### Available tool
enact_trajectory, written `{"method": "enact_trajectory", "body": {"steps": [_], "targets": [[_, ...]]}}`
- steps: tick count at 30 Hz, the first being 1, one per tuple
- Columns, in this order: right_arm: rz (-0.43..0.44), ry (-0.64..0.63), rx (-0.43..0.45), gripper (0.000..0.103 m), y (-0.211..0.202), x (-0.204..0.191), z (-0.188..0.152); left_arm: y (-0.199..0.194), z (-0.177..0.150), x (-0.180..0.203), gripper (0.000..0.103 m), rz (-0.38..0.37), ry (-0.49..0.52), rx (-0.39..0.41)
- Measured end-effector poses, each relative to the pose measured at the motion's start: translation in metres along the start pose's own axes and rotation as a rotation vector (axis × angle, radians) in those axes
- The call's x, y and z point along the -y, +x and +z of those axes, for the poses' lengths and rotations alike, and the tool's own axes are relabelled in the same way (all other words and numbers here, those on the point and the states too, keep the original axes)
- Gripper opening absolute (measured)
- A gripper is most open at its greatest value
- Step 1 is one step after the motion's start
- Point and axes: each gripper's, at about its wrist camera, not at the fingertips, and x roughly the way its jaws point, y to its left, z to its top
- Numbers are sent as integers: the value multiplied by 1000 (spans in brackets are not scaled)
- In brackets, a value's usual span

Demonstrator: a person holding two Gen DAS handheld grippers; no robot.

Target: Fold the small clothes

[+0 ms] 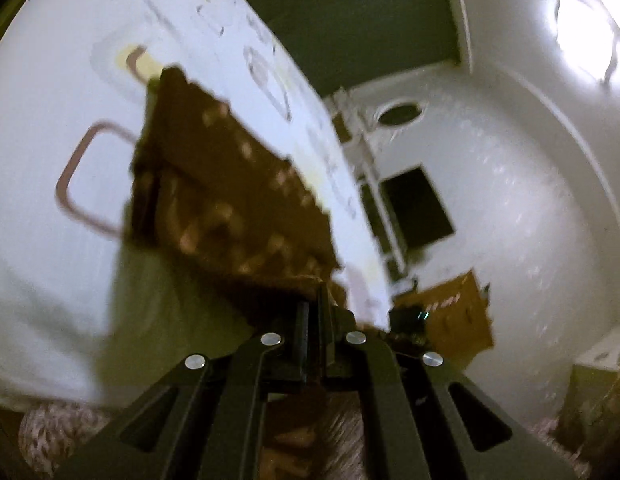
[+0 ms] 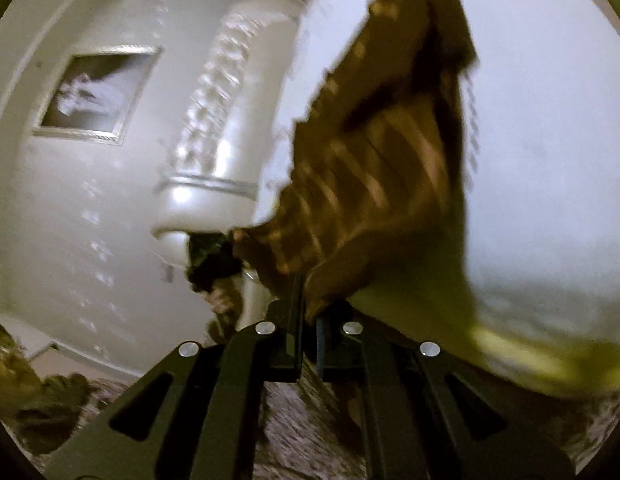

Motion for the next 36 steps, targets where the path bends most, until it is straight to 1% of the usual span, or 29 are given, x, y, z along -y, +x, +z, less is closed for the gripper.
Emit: {"method": "enact_trajectory", "body": {"steps": [2, 5, 6, 10, 14, 16, 18, 20, 21, 22, 23, 25, 27, 28, 30, 31, 33, 35, 36], "targets": [[37, 8, 57, 4, -7, -3, 18, 3, 17, -2, 3, 5, -16, 43], [48, 27, 126, 4, -14, 0, 45, 14, 43, -15, 3, 9, -76, 97], [40, 41, 158, 4, -17, 5, 57, 11, 50, -21, 3, 10, -91, 107], [35, 116, 261, 4, -22, 35, 93, 24, 81, -53, 3, 82, -184, 164], [17, 170, 292, 4, -12, 57, 111, 41, 101, -86, 3, 191, -265, 170], [-2, 192, 303, 4, -7, 66, 117, 49, 108, -94, 3, 223, -273, 154], [-15, 220, 315, 7, -4, 74, 120, 58, 114, -98, 3, 230, -272, 132], [-27, 236, 316, 8, -4, 79, 121, 62, 119, -98, 3, 213, -276, 118], [-25, 236, 310, 13, -4, 80, 120, 61, 121, -97, 3, 209, -273, 119], [-26, 234, 311, 21, -5, 80, 122, 60, 124, -95, 4, 213, -272, 123], [-21, 225, 317, 25, -6, 78, 122, 59, 126, -95, 4, 212, -276, 128], [-10, 215, 324, 27, -8, 76, 124, 56, 132, -97, 5, 204, -296, 149], [-9, 208, 350, 38, -11, 73, 127, 51, 137, -98, 5, 215, -316, 187], [-5, 210, 363, 44, -13, 73, 128, 48, 140, -101, 10, 215, -338, 204], [12, 217, 390, 46, -19, 72, 131, 44, 142, -104, 16, 207, -373, 225], [12, 215, 399, 46, -22, 70, 132, 41, 143, -102, 16, 216, -366, 223], [2, 200, 414, 47, -25, 66, 133, 39, 143, -94, 16, 249, -301, 203], [-5, 190, 420, 47, -31, 63, 132, 39, 140, -75, 21, 322, -134, 157], [-15, 184, 423, 47, -35, 60, 130, 39, 138, -67, 29, 354, -66, 141]]}}
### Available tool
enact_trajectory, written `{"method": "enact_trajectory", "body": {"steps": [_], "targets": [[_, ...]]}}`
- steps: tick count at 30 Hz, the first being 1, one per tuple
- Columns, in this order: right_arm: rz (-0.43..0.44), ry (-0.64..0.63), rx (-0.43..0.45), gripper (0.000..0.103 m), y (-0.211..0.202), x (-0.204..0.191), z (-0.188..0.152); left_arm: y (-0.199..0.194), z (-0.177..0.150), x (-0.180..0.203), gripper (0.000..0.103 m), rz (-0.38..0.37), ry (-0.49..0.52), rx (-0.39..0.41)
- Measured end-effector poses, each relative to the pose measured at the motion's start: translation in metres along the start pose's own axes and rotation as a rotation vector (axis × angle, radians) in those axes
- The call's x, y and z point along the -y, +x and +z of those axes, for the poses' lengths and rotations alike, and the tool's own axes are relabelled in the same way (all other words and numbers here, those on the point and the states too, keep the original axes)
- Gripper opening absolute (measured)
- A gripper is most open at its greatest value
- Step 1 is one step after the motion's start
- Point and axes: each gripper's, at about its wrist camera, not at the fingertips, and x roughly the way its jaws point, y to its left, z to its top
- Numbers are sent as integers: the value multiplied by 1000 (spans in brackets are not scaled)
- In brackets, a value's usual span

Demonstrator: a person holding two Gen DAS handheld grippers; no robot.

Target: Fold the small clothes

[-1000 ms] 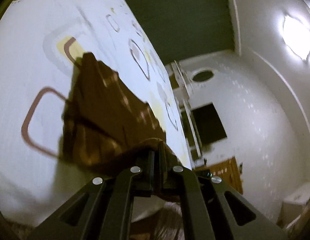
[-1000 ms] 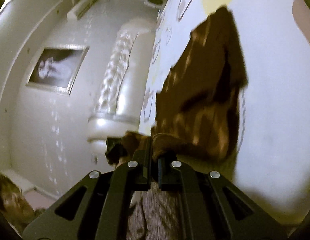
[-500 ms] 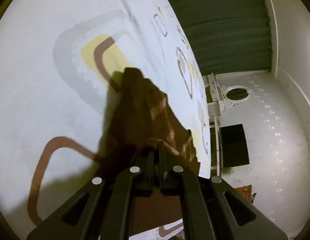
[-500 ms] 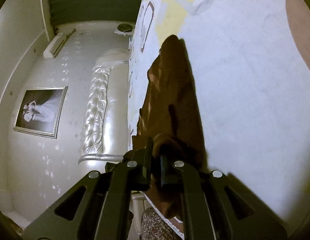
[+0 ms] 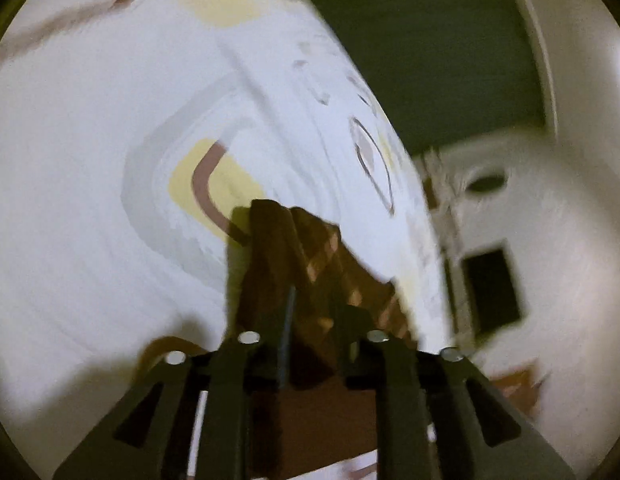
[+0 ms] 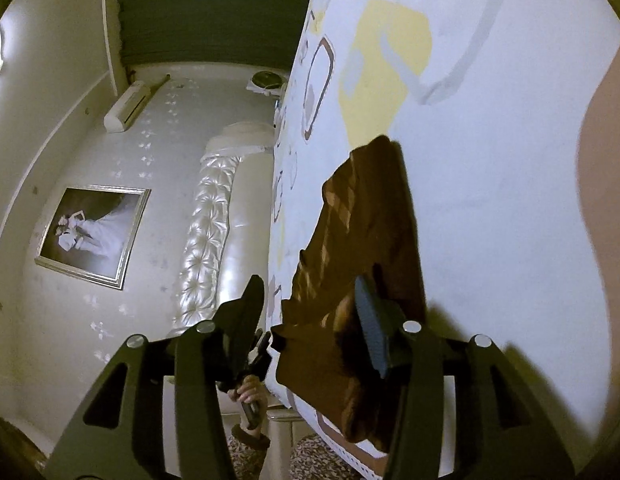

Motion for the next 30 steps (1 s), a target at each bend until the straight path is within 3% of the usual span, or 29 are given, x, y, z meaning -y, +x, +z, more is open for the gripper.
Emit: {"method": "enact_trajectory", "body": {"steps": [3, 4, 7, 11, 15, 18, 21, 23, 26, 28, 30], "targets": [[-14, -28, 1, 52, -12, -6, -4, -9, -18, 34, 40, 160, 342, 20], [-20, -34, 0, 52, -15, -7, -5, -8, -29, 47, 40, 230, 501, 8], [-18, -38, -9, 53, -22, -8, -11, 5, -60, 69, 40, 386, 854, -41], [-6, -28, -22, 53, -23, -4, -18, 27, -86, 76, 40, 484, 1107, -136], [-2, -21, -37, 53, -18, -4, -24, 49, -91, 74, 40, 544, 1198, -167], [-15, -31, -43, 54, -13, -7, -27, 60, -86, 78, 40, 566, 1217, -147], [-18, -32, -41, 54, -13, -9, -28, 61, -67, 82, 40, 579, 1152, -77], [-18, -30, -37, 54, -14, -8, -27, 56, -48, 78, 42, 585, 1050, -25], [-24, -32, -41, 54, -14, -7, -27, 47, -28, 66, 42, 522, 899, -21], [-39, -49, -50, 54, -14, -8, -25, 45, -28, 62, 42, 481, 888, -50], [-59, -71, -55, 54, -12, -9, -24, 50, -36, 65, 44, 474, 955, -84]]}}
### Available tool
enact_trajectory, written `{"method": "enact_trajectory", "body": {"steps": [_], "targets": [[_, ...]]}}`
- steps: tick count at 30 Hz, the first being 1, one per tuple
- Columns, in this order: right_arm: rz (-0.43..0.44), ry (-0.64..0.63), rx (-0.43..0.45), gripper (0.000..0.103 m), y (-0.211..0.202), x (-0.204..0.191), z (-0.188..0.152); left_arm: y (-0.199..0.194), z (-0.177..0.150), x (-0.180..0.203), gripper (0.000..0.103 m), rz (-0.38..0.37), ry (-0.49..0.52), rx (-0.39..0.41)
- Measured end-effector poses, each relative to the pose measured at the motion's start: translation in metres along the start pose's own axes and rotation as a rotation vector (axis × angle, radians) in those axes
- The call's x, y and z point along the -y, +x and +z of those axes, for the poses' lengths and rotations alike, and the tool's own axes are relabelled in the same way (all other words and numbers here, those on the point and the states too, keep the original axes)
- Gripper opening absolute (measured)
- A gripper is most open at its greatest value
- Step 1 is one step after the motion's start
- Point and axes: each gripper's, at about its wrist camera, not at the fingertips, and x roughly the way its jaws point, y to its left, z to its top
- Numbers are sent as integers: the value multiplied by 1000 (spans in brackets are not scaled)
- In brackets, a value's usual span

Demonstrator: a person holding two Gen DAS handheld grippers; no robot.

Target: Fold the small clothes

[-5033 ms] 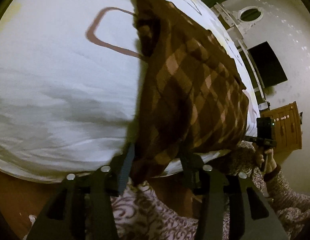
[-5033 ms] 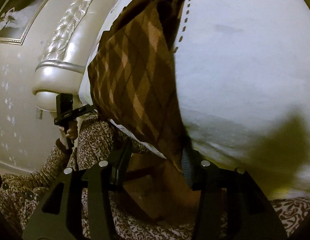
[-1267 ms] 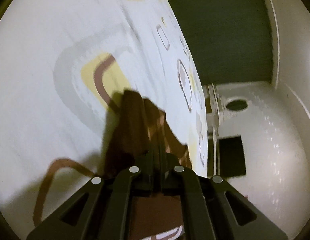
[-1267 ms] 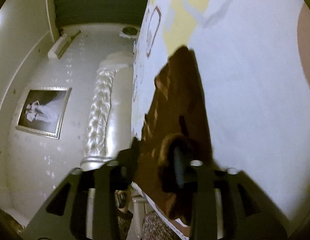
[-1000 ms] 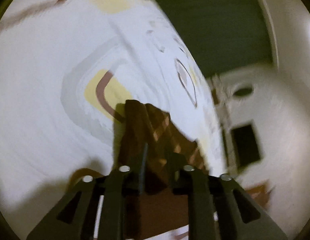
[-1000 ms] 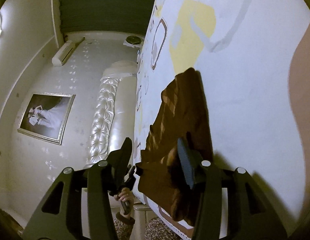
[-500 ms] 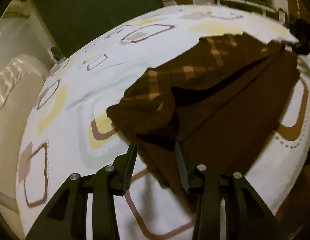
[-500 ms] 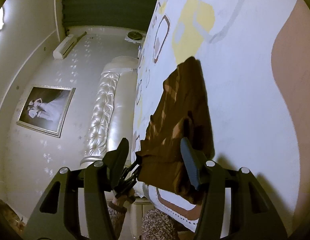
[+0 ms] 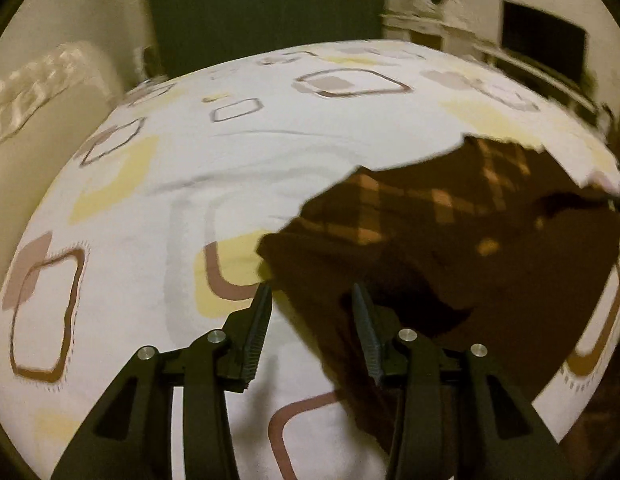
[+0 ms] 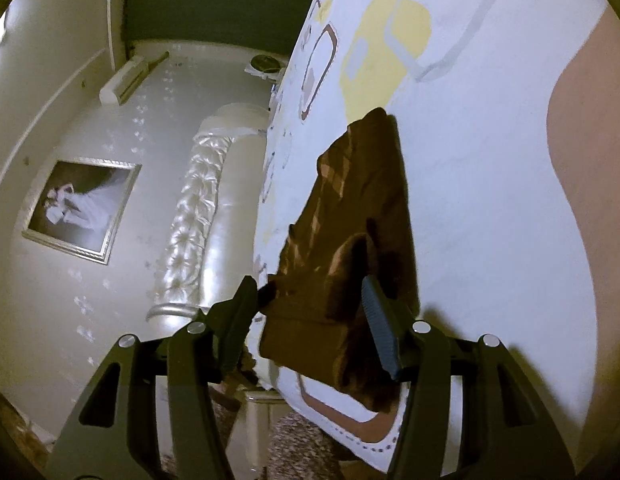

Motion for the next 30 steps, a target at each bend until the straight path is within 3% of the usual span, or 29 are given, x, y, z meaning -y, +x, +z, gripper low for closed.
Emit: {"method": "enact_trajectory", "body": {"steps": [10, 17, 19, 22, 25, 30], "targets": [[-23, -9, -21, 55, 8, 3, 5, 21, 18, 34, 47, -79, 163, -40], [-107, -104, -34, 55, 7, -7, 15, 29, 30, 33, 44, -144, 135, -53], [-167, -171, -45, 56, 7, -13, 19, 30, 31, 32, 22, -163, 115, -60], [-283, -288, -73, 56, 8, -23, 20, 34, 33, 33, 6, -123, 108, -62], [-390, -421, -102, 56, 9, -35, 15, 34, 33, 29, 5, -108, 73, -47], [-583, -673, -103, 56, 7, -50, 1, 32, 35, 9, 5, -145, -90, -21]]}}
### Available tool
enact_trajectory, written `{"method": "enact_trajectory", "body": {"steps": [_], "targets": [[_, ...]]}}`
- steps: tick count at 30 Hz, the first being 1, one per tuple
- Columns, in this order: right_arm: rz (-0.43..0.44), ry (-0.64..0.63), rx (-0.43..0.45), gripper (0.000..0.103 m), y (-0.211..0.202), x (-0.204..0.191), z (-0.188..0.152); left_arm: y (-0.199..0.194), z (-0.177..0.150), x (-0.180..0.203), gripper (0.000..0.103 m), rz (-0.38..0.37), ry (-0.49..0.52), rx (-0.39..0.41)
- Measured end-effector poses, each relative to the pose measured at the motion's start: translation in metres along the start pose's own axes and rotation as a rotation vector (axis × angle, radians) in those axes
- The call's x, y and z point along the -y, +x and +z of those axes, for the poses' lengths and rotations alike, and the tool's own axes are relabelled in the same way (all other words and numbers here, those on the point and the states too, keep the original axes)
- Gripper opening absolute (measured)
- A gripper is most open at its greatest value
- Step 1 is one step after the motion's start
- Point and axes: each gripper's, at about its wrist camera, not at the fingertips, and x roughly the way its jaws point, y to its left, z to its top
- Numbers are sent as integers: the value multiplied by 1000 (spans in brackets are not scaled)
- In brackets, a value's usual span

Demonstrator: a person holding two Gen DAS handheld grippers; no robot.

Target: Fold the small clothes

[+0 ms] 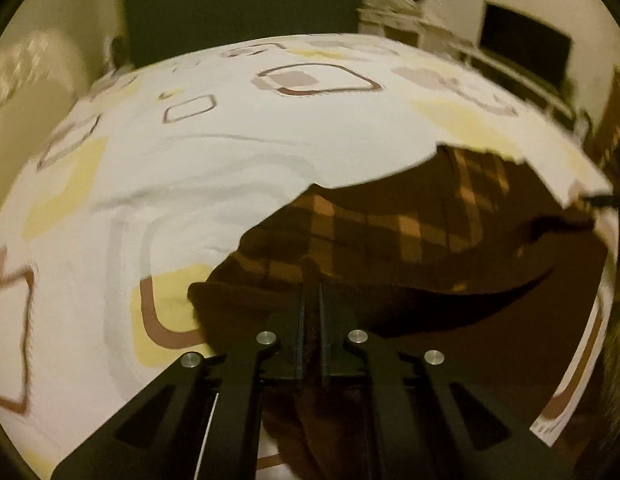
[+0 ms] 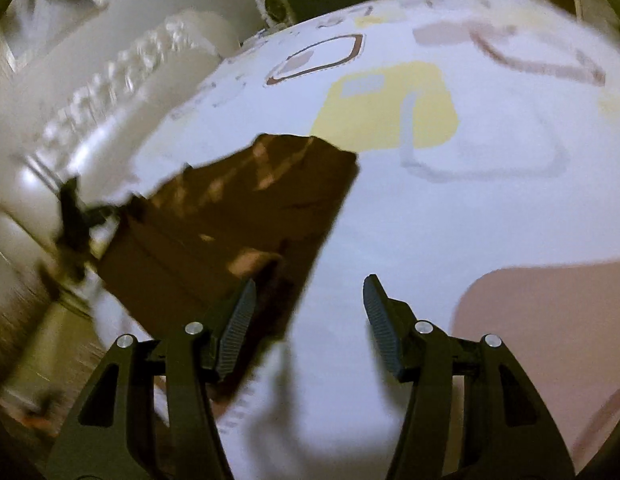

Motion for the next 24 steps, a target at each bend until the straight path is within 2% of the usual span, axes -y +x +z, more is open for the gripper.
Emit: {"method": "enact_trajectory", "body": {"steps": [4, 11, 22, 24], "targets": [[-100, -178, 11, 55, 0, -20, -6, 2, -2, -12, 5, -12, -86, -2], [-222, -465, 2, 55, 12, -56, -10, 10, -8, -11, 5, 10, -102, -33], [-215, -593, 21, 55, 24, -82, -9, 11, -9, -13, 5, 8, -122, -34], [-208, -599, 26, 52, 28, -85, -6, 11, -9, -13, 5, 8, -124, -37]]}}
